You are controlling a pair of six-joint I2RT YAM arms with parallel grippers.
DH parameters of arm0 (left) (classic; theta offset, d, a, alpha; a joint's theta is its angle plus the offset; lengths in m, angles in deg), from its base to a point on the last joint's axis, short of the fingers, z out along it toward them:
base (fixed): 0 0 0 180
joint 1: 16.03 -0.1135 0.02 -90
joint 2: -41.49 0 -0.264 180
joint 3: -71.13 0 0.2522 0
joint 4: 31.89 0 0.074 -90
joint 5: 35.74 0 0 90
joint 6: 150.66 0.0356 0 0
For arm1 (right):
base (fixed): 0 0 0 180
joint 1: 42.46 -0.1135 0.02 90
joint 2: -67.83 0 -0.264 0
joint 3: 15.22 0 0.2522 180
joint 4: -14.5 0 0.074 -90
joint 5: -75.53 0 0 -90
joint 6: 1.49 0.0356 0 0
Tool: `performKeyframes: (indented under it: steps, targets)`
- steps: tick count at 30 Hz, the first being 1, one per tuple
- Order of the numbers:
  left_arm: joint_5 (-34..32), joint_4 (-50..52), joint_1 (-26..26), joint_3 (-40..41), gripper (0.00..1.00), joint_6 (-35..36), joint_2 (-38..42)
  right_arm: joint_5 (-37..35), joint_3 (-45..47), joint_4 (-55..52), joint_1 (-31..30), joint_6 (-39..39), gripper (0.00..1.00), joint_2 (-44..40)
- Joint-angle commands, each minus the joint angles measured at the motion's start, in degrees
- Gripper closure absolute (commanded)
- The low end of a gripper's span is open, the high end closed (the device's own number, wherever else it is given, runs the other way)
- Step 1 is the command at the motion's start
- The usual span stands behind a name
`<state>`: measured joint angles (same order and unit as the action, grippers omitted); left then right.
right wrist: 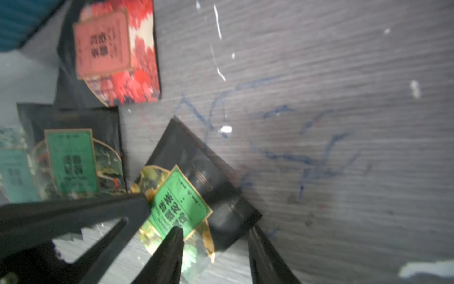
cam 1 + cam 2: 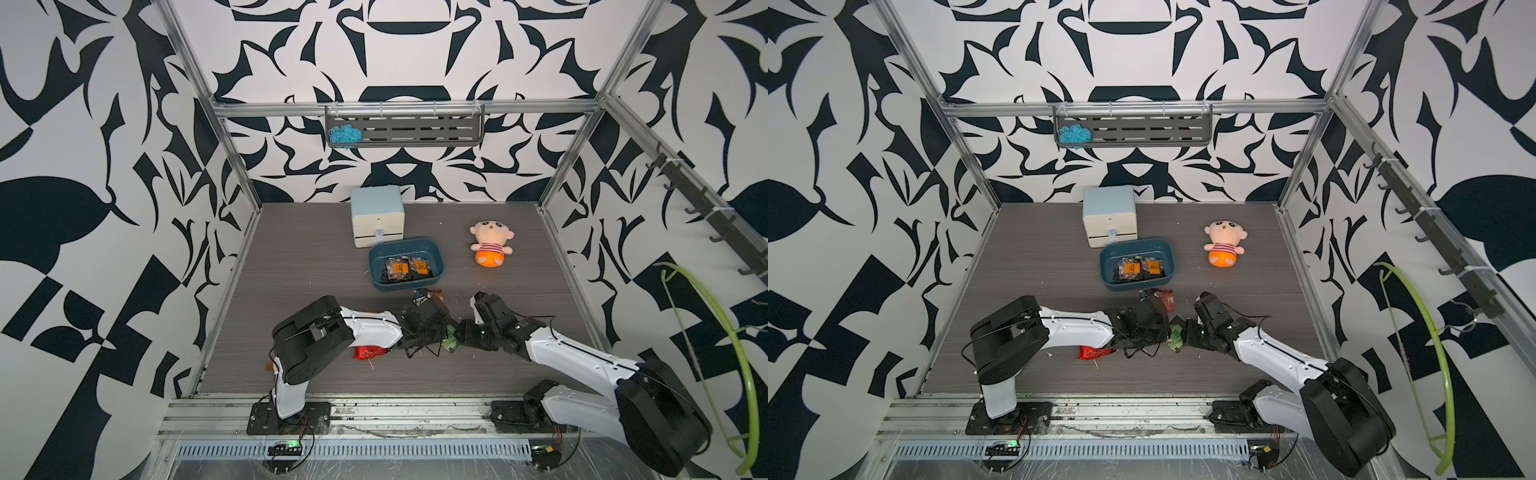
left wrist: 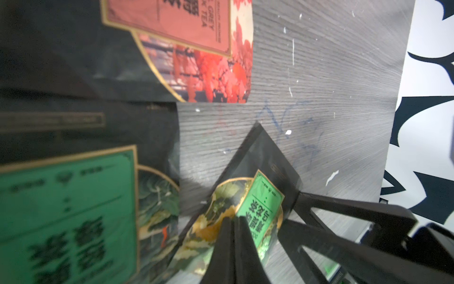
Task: Put the tea bags into the storage box
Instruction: Pick up the tea bag from the center of the board.
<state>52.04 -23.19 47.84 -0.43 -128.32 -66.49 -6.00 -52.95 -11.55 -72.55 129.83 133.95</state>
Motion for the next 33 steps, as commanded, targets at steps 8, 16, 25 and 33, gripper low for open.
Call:
performKeyframes:
  steps: [8, 16, 25, 33]
  targets:
    - [0.28, 4.40, 0.54, 2.38, 1.00, -0.14, -2.74, -1.80, 2.83, 7.14, -0.20, 6.98, 0.55, 5.15]
    - [0.27, 3.74, 0.63, 2.95, 1.00, -0.37, -3.09, -1.55, 2.00, 9.38, -1.31, 7.21, 0.63, 8.67]
    - [-0.33, 4.09, 0.60, 3.70, 1.00, 0.07, -0.56, -2.32, 0.94, 8.24, -2.18, 6.50, 0.82, 9.37]
    - [2.30, -3.01, 1.73, 6.21, 1.00, 2.33, 5.72, -4.63, 0.59, 0.71, -2.26, 4.11, 1.00, -0.53]
